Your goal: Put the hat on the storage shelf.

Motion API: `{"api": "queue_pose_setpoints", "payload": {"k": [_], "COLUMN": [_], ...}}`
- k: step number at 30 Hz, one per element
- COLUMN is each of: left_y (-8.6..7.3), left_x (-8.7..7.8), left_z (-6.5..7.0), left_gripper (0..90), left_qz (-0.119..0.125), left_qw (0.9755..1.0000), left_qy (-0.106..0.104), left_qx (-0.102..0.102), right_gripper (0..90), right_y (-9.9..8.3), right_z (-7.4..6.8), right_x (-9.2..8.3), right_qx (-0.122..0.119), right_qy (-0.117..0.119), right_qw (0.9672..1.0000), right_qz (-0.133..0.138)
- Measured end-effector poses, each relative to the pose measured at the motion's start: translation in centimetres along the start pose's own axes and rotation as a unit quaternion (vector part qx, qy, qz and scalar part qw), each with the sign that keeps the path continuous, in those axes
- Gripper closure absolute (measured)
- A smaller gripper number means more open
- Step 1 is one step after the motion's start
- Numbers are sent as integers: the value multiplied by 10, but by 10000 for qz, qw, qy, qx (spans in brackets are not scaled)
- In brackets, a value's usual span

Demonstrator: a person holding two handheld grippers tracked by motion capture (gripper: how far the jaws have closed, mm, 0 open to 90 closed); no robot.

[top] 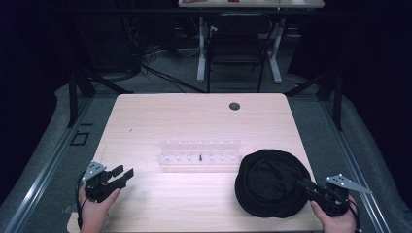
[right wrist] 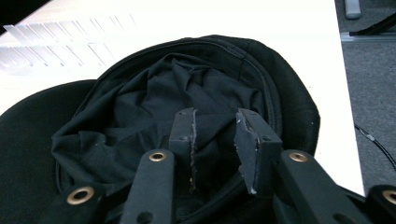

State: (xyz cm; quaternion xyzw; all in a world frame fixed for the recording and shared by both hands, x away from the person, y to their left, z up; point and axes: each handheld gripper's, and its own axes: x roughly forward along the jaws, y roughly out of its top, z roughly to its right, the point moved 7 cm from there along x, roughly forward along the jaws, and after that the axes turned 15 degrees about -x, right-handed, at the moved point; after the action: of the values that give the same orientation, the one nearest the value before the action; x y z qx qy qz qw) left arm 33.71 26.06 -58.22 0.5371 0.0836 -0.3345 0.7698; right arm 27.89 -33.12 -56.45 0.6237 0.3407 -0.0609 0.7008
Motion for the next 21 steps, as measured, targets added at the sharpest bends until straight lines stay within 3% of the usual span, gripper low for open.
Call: {"api": "queue_pose_setpoints", "payload": {"k": [3,5,13,21], "left_y": [0,0,0,-1], "left_x": [0,-1,0,3], "left_z": [-1,-2,-2,-2], "left_gripper": [505,504,502,501], "left_qz": [2,17,-22,-53], "left_qw": [10000,10000,10000,10000], "left_qy": [18,6,18,17], "left_qx": [-10,-55,-30,-36], "right_gripper": [674,669,670,698], "right_y": [3,6,21,43], "right_z": [2,3,7,8], "right_x": [-1,-1,-2,6], "right_qx": [-119,-89,-344,-691], "right_qy": [-101,-47,28,118], "right_qw": [9998,9999,9987,9946], "right_qz": [-95,-129,-386,-761]}}
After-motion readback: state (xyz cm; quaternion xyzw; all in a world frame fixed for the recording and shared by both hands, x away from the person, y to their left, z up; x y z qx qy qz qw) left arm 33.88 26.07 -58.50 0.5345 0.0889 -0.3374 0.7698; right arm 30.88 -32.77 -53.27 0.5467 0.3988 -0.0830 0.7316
